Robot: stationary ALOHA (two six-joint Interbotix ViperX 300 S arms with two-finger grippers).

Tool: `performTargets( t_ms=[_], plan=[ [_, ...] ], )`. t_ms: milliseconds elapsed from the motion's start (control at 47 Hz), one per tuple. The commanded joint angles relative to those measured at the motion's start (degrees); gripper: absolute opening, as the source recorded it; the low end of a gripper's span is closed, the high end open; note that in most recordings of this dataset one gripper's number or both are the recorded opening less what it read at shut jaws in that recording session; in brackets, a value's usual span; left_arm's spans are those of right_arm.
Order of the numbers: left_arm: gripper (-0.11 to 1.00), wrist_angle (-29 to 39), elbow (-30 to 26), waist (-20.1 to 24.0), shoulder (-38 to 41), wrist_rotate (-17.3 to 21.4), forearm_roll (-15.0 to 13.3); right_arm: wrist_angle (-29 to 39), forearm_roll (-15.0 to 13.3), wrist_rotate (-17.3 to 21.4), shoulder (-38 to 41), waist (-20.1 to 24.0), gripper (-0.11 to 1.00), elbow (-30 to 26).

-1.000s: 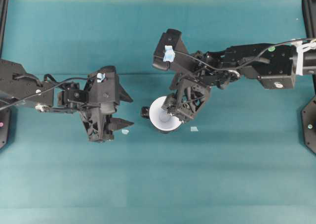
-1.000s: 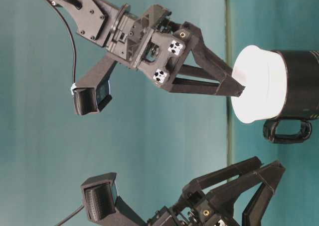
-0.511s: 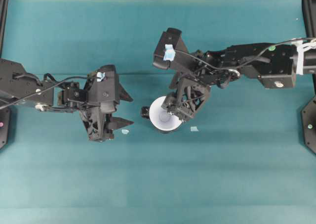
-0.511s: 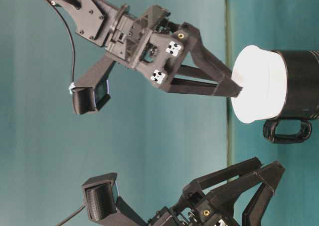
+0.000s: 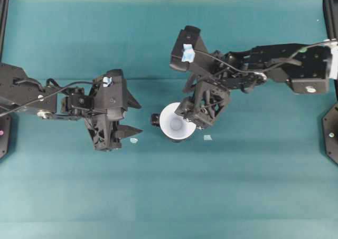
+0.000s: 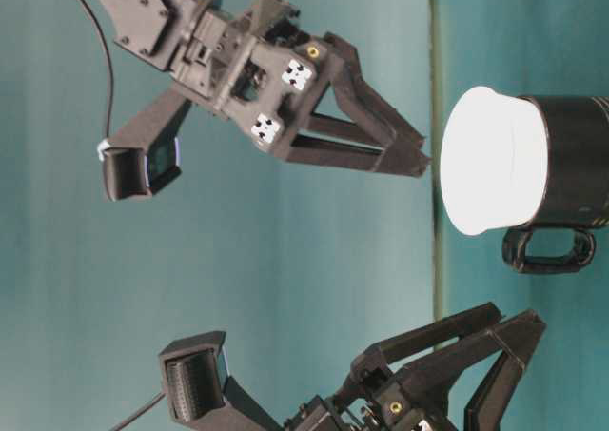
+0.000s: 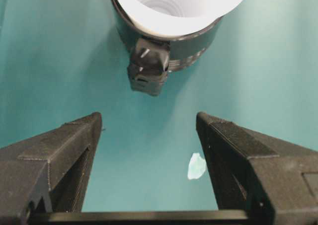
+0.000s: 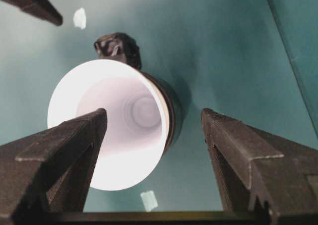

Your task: Put a paper cup into the cup holder on your left arm.

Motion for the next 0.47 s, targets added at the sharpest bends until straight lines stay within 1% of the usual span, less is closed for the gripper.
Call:
performTargets(
  t_ms=[0, 362, 447],
  plan=[
    [0.79, -0.35, -0.44, 0.09, -0.70, 0.00, 0.09, -0.62, -0.09, -1.32, -2.37, 0.53, 0.82, -0.18],
    [0.79, 0.00, -0.35, 0.09, -0.70, -0.09, 0.00, -0.53, -0.09, -8.17, -6.68, 1.93, 0.82, 3.69],
    [0.79, 0.18, -0.35, 0.09, -0.70, -0.18, 0.09, -0.53, -0.09, -9.23, -7.56, 1.93, 0.82, 4.66]
  ],
)
